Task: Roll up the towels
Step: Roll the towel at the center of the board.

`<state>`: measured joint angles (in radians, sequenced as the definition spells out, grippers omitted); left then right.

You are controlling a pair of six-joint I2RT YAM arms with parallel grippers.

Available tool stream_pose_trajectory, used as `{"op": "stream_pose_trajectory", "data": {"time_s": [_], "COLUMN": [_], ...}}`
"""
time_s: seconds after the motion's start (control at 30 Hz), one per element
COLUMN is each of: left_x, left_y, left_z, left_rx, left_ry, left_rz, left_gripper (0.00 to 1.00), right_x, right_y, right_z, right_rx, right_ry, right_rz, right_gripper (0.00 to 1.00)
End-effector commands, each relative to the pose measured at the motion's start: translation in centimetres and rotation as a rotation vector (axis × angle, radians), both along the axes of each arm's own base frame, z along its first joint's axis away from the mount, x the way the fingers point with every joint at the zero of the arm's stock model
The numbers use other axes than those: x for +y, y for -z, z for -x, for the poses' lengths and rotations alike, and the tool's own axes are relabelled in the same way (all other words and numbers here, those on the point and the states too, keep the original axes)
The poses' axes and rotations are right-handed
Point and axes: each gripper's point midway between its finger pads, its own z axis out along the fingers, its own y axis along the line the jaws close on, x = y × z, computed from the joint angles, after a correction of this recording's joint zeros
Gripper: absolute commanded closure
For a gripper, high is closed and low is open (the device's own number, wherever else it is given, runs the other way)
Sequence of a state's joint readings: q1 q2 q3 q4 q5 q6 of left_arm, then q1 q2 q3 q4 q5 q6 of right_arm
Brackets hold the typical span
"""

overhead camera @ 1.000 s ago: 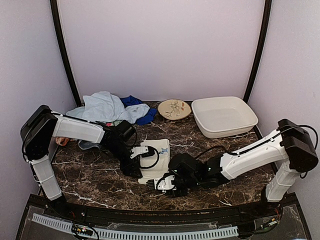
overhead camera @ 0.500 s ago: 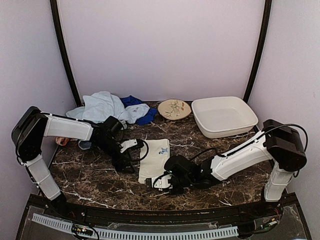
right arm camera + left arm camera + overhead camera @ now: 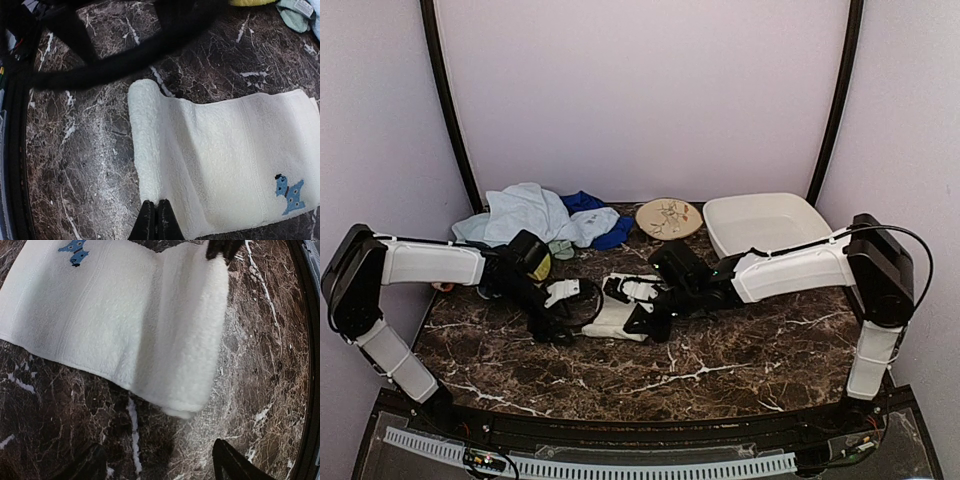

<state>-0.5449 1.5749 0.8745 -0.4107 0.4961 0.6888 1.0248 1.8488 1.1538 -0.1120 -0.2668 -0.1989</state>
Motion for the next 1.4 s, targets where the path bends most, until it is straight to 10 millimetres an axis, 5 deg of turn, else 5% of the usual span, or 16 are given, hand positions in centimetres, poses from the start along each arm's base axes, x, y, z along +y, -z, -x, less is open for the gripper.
{"op": "stream_pose_trajectory", "data": {"time_s": [0.0,0.27,0.63,0.77,1.17,1.37], "left_x": [-0.5,-3.6,-7.1,-7.4,-7.3,-6.7], "left_y": [-1.3,-2.4,-1.1,-0.7,1.6,0.7], "left_z": [1.0,2.3,3.2,2.7,1.2,0.6], "left_rx": [-0.085,-0.107,-0.125,-0.138,-0.033,0.217], "left_ry": [0.083,0.166,0.265,0.262,0.166,0.072], "left_rz": [-0.039,-0.030,-0.029,-0.033,-0.058,0.016], "left_gripper": [0.25,0.26,0.36,0.45,0.96,1.00], "right_x": [-0.2,-0.6,-0.2,-0.4,-0.5,-2.2], "right_y": [1.0,2.1,2.3,2.8,2.5,1.4], "right_z": [1.9,2.3,1.7,1.6,0.4,-3.3], "right_rx": [0.418,0.615,0.811,0.850,0.867,0.614], "right_ry": [0.016,0.031,0.087,0.105,0.153,0.292], "right_rz": [-0.004,0.019,-0.045,-0.036,-0.086,-0.116], "right_gripper": [1.00,1.00,1.00,1.00,1.00,0.81]}}
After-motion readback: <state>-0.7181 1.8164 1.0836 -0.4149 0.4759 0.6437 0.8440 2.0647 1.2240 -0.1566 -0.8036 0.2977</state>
